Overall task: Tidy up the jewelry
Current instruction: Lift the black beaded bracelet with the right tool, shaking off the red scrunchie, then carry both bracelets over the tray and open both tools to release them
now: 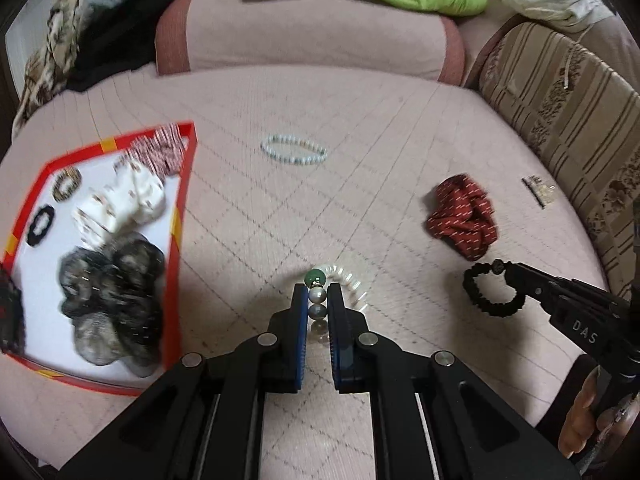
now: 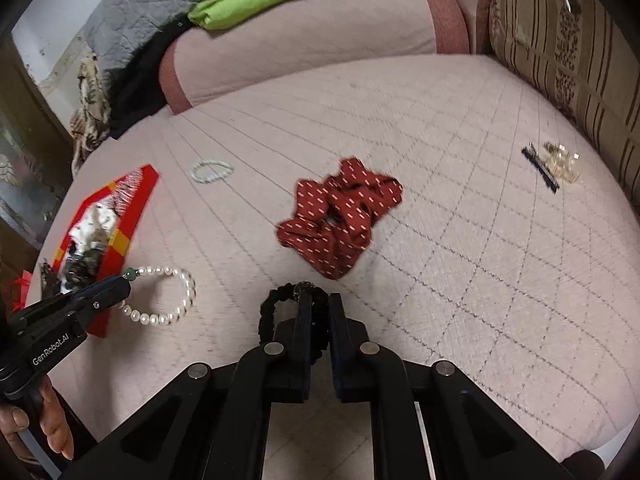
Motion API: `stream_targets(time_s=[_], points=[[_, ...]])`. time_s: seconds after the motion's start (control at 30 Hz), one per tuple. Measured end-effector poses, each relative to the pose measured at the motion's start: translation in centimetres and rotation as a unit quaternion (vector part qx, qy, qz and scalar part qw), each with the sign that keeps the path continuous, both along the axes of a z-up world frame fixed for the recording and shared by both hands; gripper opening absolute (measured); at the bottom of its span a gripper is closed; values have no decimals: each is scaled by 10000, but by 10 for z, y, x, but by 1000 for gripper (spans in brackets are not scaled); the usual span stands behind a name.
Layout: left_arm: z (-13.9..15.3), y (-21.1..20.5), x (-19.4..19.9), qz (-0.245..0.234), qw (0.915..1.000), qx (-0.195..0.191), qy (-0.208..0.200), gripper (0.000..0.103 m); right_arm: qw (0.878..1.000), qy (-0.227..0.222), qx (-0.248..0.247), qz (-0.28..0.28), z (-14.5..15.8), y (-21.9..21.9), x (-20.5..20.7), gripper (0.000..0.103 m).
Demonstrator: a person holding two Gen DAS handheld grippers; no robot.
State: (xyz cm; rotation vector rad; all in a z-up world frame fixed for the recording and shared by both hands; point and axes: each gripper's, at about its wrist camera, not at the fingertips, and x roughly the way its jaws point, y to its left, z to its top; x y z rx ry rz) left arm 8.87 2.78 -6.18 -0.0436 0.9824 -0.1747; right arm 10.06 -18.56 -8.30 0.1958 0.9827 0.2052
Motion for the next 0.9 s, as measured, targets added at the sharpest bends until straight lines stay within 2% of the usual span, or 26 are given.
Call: stream_targets(time_s=[0.33,0.7,0.9], points=[[43,12,-27,85,9993,-51,-347,9,9987,-417,-101,274,40,23,-23,9],[77,27,-48,329,9950,393,-862,9,9957,-674,-296,569,61,48,-40,9],[87,37,-54,500,9929,504,-951,9,9945,-714,-337,691,65,59,-45,9]])
